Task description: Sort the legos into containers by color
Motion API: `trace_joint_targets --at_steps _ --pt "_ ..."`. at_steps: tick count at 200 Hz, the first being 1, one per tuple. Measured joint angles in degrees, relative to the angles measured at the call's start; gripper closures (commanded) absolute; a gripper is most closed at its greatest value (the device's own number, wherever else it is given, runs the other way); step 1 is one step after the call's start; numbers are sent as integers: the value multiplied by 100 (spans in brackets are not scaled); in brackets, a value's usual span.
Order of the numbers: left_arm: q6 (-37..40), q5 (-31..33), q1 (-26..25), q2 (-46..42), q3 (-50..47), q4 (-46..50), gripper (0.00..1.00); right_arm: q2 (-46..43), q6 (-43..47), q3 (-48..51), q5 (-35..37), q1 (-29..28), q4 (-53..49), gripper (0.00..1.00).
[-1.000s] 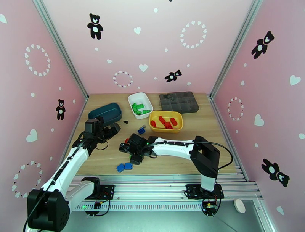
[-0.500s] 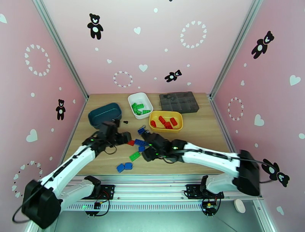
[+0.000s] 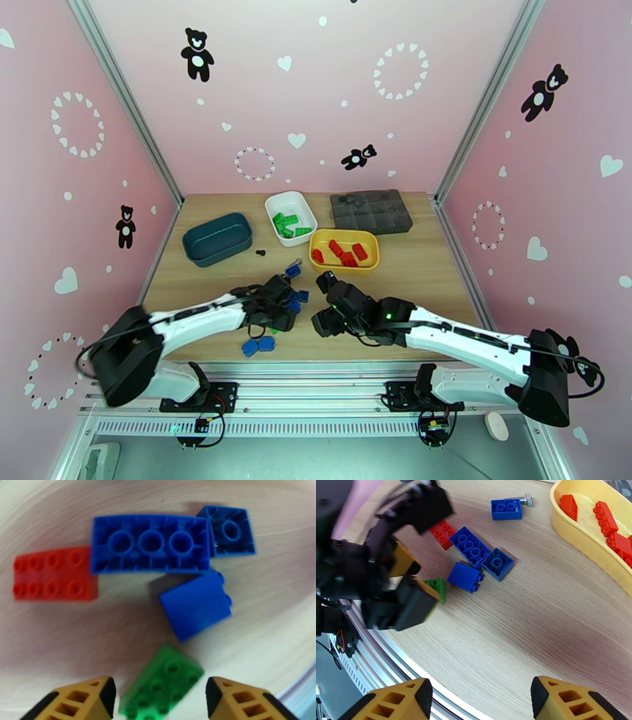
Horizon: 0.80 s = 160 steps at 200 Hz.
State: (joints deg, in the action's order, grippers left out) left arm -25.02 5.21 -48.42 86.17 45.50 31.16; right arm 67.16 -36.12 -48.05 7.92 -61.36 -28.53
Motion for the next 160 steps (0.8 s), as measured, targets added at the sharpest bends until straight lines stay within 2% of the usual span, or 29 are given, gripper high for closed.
trace_joint_targets --at_steps 39,103,115,137,160 --pt "50 219 -199 442 315 166 42 -66 9 24 66 17 -4 29" --pt "59 533 -201 485 490 525 53 -232 22 101 164 61 -2 30" --pt "63 588 -203 494 511 590 52 -243 31 114 164 74 -2 29" --pt "101 634 -203 533 551 708 41 -247 31 116 166 96 -2 30" --pt "81 638 -203 535 551 778 41 -258 33 116 166 103 -2 30"
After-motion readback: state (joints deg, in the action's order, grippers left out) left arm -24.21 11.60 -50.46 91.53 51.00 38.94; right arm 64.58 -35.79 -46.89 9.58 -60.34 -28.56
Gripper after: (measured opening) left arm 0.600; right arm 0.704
